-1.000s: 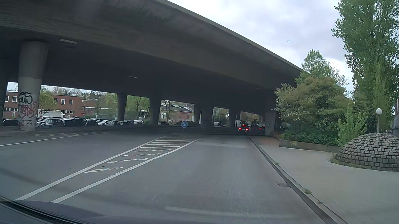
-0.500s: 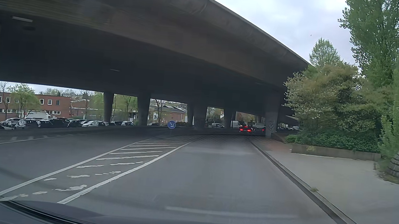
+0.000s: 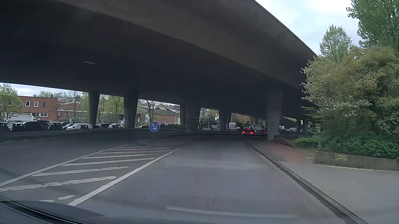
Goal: Follow the waypoints while adhering to traffic rules and regulations
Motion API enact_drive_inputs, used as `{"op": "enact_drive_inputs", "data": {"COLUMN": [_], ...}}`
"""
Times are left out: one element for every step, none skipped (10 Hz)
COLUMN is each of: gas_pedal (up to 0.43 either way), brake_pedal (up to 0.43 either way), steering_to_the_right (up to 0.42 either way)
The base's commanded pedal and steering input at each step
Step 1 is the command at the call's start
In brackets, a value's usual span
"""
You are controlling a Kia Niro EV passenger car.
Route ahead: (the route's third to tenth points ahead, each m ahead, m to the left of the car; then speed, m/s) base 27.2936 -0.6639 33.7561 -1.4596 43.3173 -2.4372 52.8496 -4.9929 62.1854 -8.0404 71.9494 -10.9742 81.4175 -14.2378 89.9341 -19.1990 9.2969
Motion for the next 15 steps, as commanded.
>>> {"op": "enact_drive_inputs", "data": {"gas_pedal": [0.059,0.059,0.059,0.059,0.059,0.059,0.059,0.059,0.059,0.059,0.059,0.059,0.059,0.059,0.059], "brake_pedal": [0.006,0.000,0.000,0.000,0.000,0.000,0.000,0.000,0.000,0.000,0.006,0.000,0.006,0.000,0.006], "steering_to_the_right": [0.014,0.013,0.013,0.013,0.013,0.013,0.013,0.013,0.013,0.013,0.013,0.012,0.012,0.012,0.012]}}
